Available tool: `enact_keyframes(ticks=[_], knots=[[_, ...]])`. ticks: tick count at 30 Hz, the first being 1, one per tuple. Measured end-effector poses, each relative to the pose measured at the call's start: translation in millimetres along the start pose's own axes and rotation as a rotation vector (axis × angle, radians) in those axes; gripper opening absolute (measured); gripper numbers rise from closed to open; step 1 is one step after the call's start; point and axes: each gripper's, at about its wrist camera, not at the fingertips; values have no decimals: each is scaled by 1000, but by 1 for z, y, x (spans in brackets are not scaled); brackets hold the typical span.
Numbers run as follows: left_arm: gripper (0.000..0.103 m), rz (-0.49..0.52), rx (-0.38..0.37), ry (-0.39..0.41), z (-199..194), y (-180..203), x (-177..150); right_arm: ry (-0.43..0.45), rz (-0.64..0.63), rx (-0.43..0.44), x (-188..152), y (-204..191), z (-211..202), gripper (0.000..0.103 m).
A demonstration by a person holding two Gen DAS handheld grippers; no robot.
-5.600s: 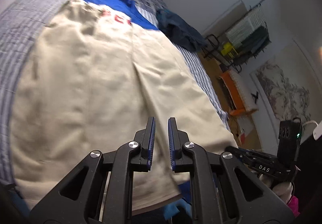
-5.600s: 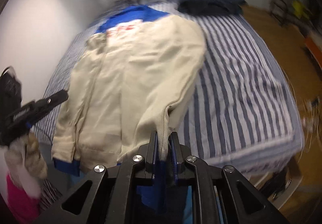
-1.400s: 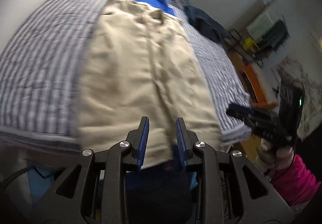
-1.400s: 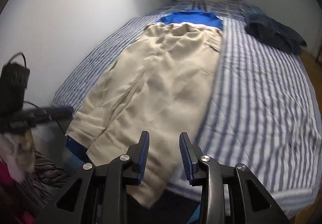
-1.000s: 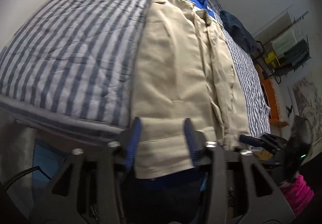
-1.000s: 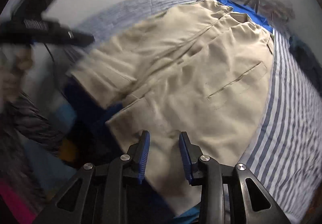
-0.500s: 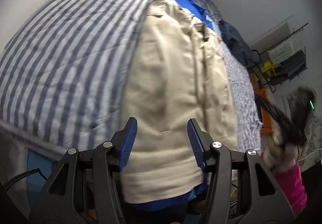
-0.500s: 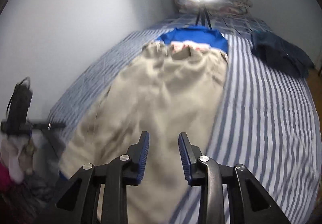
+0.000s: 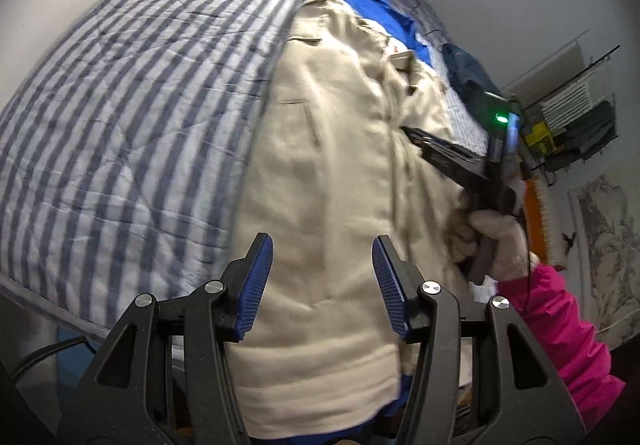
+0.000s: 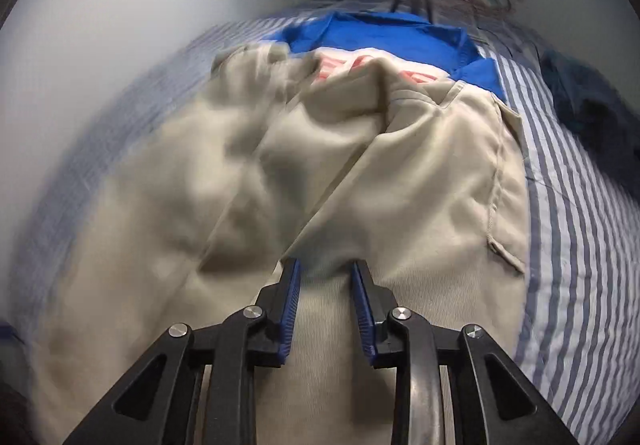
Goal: Fold large clothes
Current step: 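Move both grippers down the folded jacket to its hem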
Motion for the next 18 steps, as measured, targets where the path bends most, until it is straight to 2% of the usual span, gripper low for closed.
enact_keyframes(ticks=[4, 7, 12, 14, 16, 18], knots=[[53, -57, 5, 6, 2, -21, 3, -19, 41, 42, -3, 9, -13, 28], [53, -38, -1, 34, 0, -23, 2, 5, 21, 77, -19, 7, -47, 29], [53, 103, -26, 33, 19, -1, 17, -50, -43, 156, -79, -18, -97, 29], [53, 143, -3, 31, 32, 3, 29, -88, -43, 162, -106, -26, -107, 29], [53, 140, 26, 20, 44, -2, 34, -127, -29, 167, -134, -34, -113, 30], [53, 127, 24, -35, 56, -11, 28, -136, -62, 128, -161, -46, -124, 30]])
Point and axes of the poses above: each gripper's, at about its wrist camera, not at the fingertips, and z roughly the way its jaws point, y to its right, x to its top, and after that the axes turned 4 degrees about -z, right-handed
